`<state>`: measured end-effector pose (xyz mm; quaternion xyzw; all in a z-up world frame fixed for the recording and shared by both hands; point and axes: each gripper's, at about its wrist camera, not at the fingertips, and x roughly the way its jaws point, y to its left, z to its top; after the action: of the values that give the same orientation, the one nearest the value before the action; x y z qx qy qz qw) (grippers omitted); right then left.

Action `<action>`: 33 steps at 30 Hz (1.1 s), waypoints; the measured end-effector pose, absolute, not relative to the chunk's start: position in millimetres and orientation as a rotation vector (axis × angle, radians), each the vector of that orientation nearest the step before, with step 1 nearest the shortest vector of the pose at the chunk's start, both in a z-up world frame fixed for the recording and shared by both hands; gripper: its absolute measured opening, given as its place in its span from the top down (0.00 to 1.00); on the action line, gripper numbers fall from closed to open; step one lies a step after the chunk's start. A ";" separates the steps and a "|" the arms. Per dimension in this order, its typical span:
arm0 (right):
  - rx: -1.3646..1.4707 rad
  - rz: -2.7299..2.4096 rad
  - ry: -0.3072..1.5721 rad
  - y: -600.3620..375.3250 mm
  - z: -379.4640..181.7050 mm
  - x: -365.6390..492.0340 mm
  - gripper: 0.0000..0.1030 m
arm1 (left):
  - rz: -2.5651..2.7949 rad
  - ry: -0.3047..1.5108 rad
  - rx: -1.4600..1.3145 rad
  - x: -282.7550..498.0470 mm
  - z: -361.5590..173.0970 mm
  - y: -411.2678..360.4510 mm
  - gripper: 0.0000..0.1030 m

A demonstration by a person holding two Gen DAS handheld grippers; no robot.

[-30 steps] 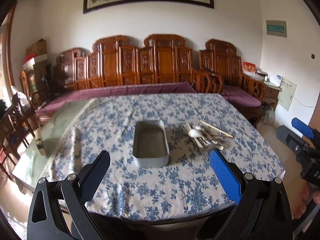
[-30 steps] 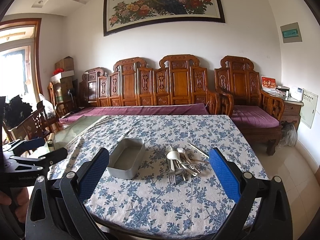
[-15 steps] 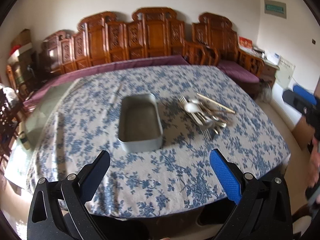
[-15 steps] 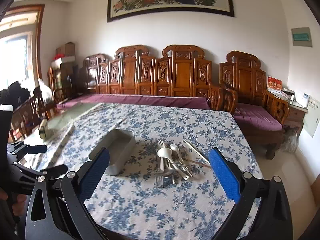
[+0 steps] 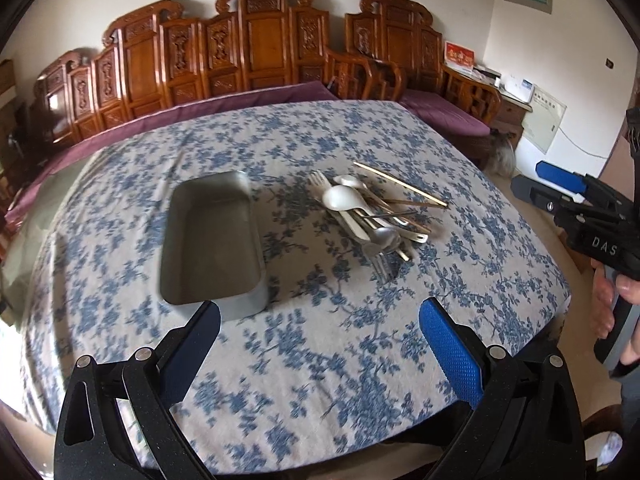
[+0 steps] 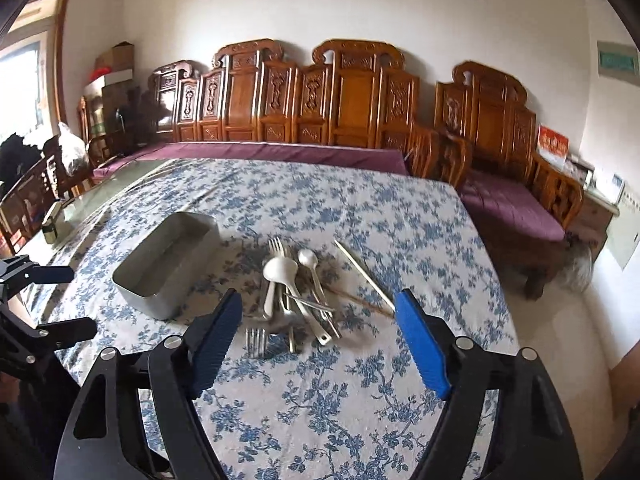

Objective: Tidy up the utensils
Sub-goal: 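Move the right gripper over the utensil pile around the white plastic fork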

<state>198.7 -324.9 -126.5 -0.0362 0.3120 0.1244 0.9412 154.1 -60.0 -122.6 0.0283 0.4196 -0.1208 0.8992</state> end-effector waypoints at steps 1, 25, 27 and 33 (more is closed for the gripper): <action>-0.070 0.249 0.643 -327.9 -132.0 201.3 0.22 | -0.256 0.876 0.060 158.9 -126.0 -64.0 0.06; -0.030 0.178 0.804 -367.9 -198.4 243.8 0.26 | -0.400 1.086 -0.089 271.5 -242.3 -137.8 0.60; -0.037 0.179 0.810 -366.4 -201.3 244.4 0.26 | -0.406 1.096 -0.108 275.9 -245.7 -136.1 0.69; -0.046 0.175 0.821 -360.9 -207.3 246.4 0.26 | -0.444 1.096 -0.176 275.0 -245.3 -120.8 0.98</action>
<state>246.4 -360.9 -207.2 -0.0221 0.3987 0.0850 0.9128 275.0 -120.8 -245.3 -0.0828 0.5158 -0.2090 0.8267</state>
